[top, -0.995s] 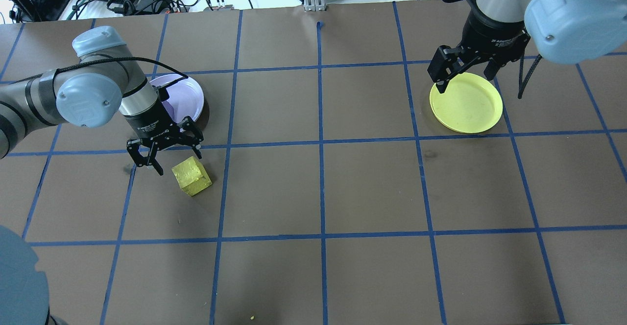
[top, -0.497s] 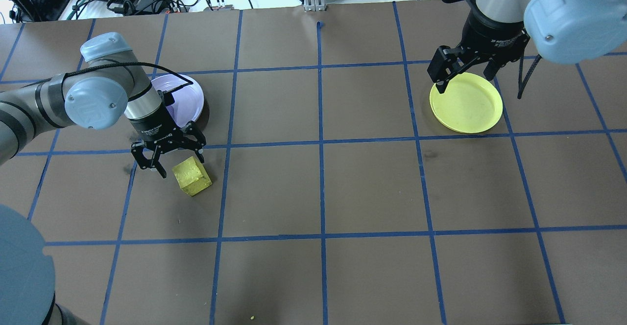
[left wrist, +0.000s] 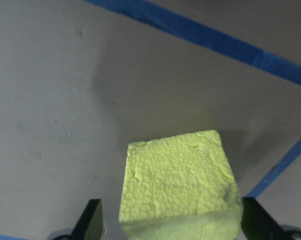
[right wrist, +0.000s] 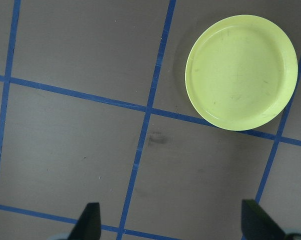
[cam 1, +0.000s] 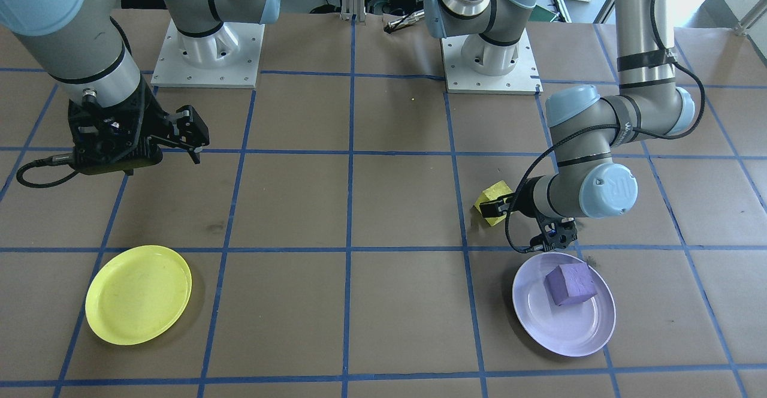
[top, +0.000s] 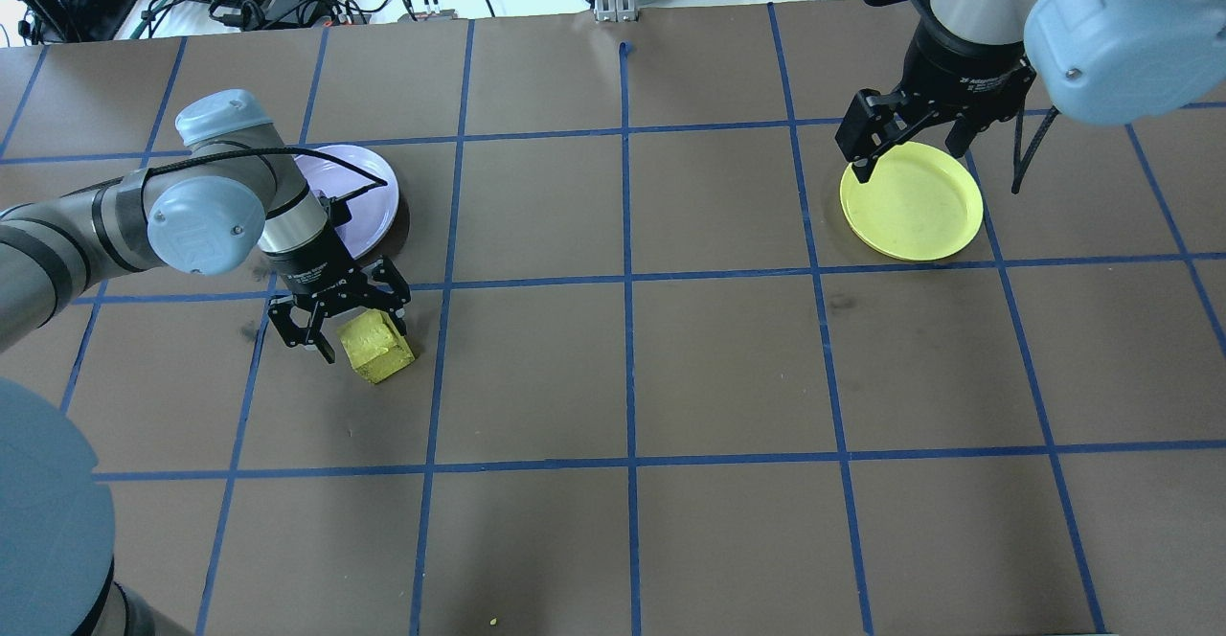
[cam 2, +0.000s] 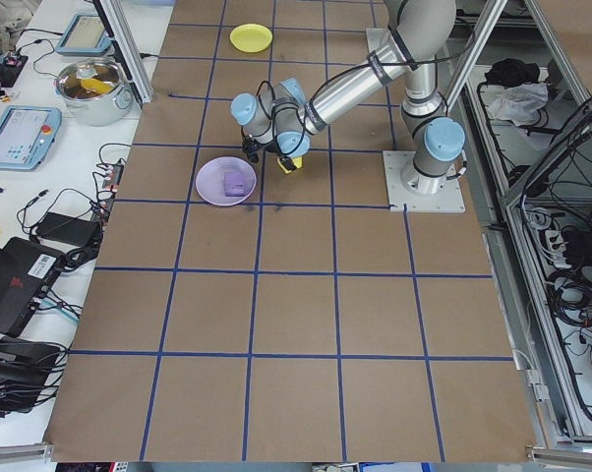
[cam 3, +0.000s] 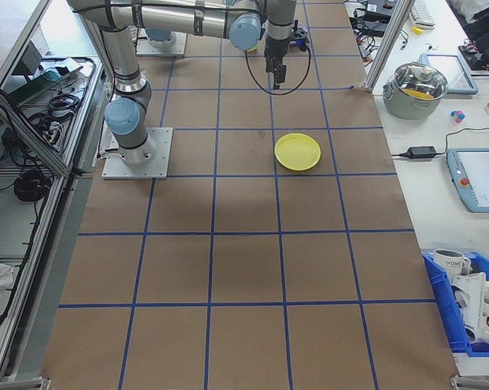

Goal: Sort blocks by color into plates

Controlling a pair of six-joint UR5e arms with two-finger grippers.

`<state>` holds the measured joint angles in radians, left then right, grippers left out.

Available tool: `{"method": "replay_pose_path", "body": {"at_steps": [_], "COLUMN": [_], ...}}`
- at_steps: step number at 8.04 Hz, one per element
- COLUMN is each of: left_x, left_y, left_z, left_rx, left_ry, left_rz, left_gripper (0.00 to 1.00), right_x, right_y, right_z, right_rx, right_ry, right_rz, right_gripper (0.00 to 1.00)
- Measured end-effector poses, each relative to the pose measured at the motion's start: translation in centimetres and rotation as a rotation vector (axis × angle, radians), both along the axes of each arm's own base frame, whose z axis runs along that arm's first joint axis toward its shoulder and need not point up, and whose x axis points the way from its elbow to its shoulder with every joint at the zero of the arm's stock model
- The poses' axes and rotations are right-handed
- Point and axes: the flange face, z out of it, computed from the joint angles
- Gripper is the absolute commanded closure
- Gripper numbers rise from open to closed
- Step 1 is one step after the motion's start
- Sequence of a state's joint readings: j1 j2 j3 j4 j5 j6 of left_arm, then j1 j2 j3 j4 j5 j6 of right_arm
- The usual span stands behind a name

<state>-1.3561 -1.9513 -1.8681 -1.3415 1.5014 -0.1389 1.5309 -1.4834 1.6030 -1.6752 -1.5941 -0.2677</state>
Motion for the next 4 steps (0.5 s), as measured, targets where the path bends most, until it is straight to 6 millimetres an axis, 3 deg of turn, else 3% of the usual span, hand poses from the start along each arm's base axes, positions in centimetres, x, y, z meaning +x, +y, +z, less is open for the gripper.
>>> {"method": "replay_pose_path", "body": {"at_steps": [1, 4], "left_x": [0.0, -0.07], "left_y": [-0.07, -0.37], "left_z": [-0.2, -0.19], "left_rx": [-0.014, -0.043], "left_ry": [-0.001, 0.024], "left_rz": [-0.006, -0.069], "left_gripper": [0.92, 1.0], "right_x": [0.0, 0.0], "right_y": [0.0, -0.01], "right_z": [0.0, 0.01], "right_rx": [0.0, -0.001], "right_ry": [0.0, 0.0], "right_rz": [-0.001, -0.001], "right_gripper": [0.0, 0.0]}}
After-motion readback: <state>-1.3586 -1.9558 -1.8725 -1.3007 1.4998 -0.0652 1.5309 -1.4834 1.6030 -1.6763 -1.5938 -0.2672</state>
